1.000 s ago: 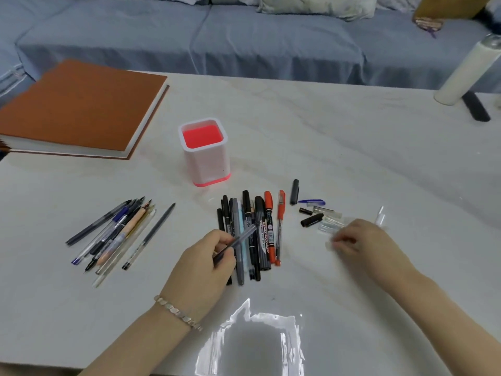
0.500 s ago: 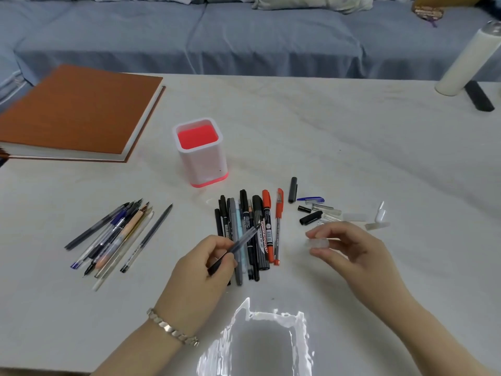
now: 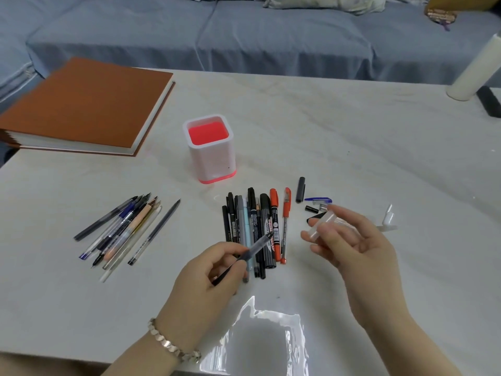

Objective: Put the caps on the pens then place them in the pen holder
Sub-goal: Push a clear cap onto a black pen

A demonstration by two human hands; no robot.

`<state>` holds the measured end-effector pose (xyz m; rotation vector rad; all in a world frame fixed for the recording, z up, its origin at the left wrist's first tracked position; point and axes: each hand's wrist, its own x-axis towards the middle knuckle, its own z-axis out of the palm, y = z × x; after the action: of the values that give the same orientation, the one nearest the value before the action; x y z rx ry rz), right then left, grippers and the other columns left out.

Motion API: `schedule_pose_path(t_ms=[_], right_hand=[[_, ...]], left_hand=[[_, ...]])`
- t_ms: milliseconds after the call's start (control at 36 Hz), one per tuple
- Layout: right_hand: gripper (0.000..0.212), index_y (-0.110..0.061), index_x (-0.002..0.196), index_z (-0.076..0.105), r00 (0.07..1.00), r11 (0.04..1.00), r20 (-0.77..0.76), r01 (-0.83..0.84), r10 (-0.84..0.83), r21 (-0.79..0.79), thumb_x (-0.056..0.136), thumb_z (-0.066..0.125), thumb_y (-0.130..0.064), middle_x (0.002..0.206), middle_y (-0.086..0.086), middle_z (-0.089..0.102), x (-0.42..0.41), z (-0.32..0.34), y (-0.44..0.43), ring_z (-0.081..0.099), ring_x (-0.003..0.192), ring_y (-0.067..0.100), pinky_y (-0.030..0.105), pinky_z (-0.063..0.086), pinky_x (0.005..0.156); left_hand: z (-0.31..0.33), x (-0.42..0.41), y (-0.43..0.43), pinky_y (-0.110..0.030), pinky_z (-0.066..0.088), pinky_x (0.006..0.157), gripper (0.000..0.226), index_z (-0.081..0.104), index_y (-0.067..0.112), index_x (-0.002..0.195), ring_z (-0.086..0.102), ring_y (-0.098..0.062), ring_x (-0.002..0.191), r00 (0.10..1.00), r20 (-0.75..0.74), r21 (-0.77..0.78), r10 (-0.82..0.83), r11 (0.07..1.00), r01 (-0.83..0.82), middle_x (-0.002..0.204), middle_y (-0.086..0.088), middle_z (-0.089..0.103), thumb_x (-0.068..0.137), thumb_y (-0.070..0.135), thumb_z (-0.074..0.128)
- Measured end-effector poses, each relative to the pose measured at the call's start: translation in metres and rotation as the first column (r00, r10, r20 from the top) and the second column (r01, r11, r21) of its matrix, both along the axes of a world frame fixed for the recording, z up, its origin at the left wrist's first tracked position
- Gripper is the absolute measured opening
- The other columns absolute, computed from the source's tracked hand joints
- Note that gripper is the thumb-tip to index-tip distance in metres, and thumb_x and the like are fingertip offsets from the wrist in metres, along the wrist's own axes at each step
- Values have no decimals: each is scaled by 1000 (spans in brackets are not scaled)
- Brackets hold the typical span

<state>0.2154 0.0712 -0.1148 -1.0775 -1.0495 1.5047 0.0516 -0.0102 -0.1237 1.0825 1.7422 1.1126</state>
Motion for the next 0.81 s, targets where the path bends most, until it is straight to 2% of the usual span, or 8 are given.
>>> schedule_pose_path(t_ms=[83,278,361,472,528,583,722,806], right_hand=[[21,-20,91,61,1000,1000,-7,30,-30,-4,78,64,-4,62,5,69,-5,4,0,72,71,20,16,53,56],[21,-16,92,57,998,999,-60,-27,25,-30,76,62,-4,64,7,70,-16,9,-8,71,73,19,17,55,58],[18,-17,89,55,997,998,-55,-48,46,-50,76,62,-6,69,9,72,-20,7,-12,71,73,22,20,57,61],[18,-12,90,54,995,993,-31,-102,100,-53,76,62,-5,72,10,73,-24,6,-15,70,67,18,20,56,61],[18,-11,90,54,992,991,-24,-122,120,-54,75,62,-4,72,10,74,-26,6,-17,70,66,17,20,56,61],[18,-11,89,54,991,989,-9,-135,135,-53,75,63,-4,73,10,74,-27,5,-18,70,67,17,20,56,63],[15,-11,82,53,988,987,-54,-147,144,-69,77,60,2,69,11,74,-30,3,-21,70,66,17,19,56,60],[15,-10,81,52,987,989,-80,-142,138,-50,75,60,1,70,10,74,-32,3,-22,71,67,18,20,56,60]], left_hand=[[2,1,-3,-16,46,55,32,64,35,74,52,-4,49,1000,21,10,2,1000,-2,64,4,66,81,4,59],[8,2,-8,-10,44,52,30,65,35,78,55,-2,50,999,6,28,-35,999,34,63,12,67,80,6,61],[7,1,-9,-11,46,55,29,65,38,80,56,-3,52,998,-33,24,-52,998,53,64,14,67,80,9,62],[8,0,-10,-14,47,55,23,68,37,80,56,-5,53,997,-57,24,-50,998,52,66,12,68,80,15,64],[8,-1,-10,-19,50,57,20,64,43,89,56,-5,55,997,-65,32,-44,998,46,69,12,68,77,27,63],[7,-2,-11,-22,51,59,26,60,49,91,56,-4,56,996,-85,35,-40,998,43,70,15,68,76,29,65],[12,-4,-12,-7,42,54,30,67,47,73,56,2,56,991,-133,44,-9,999,15,69,20,69,74,17,69],[13,-4,-10,-3,41,56,31,66,43,74,60,5,60,994,-109,59,30,998,-24,67,22,69,72,12,70]])
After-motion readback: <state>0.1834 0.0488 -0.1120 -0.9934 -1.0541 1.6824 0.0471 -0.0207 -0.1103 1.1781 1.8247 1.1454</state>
